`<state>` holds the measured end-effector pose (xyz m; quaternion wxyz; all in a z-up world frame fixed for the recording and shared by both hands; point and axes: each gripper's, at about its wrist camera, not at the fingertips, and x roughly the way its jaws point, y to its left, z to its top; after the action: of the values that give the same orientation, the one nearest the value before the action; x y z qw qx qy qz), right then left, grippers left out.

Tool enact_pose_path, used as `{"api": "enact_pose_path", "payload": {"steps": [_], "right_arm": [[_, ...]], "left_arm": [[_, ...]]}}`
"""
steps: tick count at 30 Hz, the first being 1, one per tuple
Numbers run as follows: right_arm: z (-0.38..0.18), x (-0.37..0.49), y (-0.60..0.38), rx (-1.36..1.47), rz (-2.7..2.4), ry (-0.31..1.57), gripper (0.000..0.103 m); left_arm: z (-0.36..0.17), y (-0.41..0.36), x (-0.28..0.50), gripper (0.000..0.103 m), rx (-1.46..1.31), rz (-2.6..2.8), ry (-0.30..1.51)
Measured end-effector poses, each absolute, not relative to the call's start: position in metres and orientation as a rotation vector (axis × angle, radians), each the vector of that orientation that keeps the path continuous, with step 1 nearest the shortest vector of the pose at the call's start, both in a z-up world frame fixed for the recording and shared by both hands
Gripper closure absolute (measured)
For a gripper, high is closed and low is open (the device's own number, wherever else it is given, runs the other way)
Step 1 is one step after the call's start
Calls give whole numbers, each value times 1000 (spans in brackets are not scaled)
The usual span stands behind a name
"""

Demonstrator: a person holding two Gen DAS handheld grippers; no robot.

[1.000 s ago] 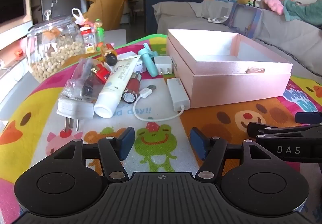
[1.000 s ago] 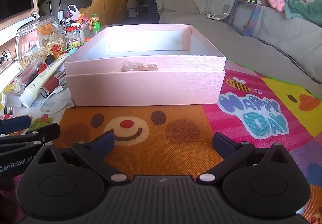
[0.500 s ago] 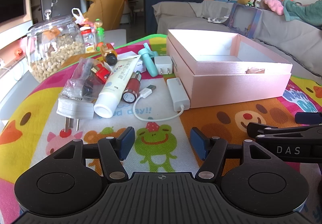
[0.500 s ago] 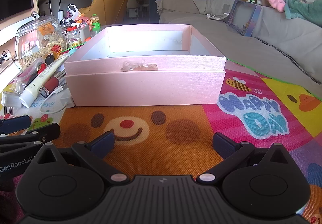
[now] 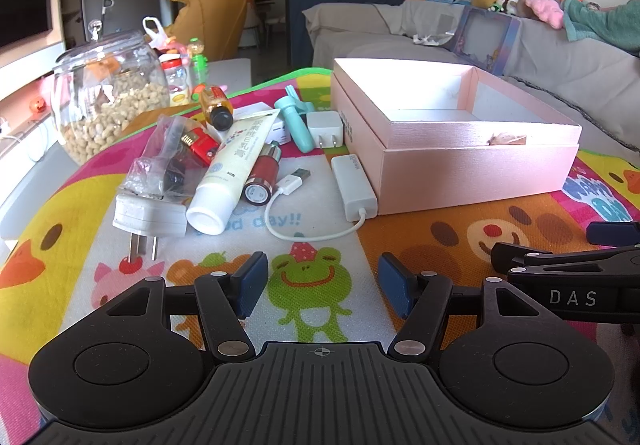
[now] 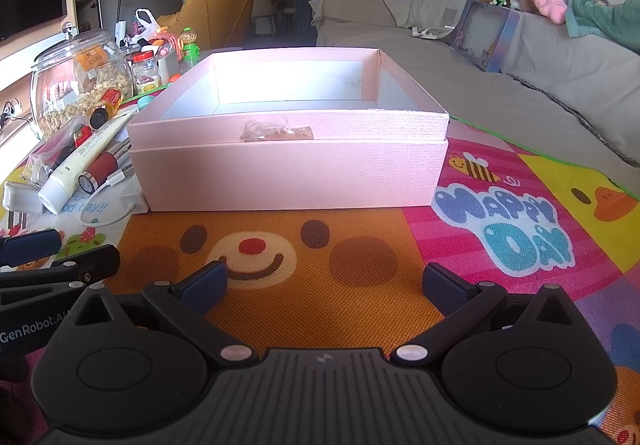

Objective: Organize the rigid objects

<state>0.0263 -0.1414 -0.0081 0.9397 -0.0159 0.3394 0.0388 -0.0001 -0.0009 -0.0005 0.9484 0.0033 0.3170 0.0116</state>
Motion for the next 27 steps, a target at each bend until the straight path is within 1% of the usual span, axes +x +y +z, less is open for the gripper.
{"api": "enact_pose_path", "payload": {"steps": [27], "right_arm": [[-7,29,-147,-24,96,701,0]], "left_arm": [[-1,-2,1,36,9,23,645]]}}
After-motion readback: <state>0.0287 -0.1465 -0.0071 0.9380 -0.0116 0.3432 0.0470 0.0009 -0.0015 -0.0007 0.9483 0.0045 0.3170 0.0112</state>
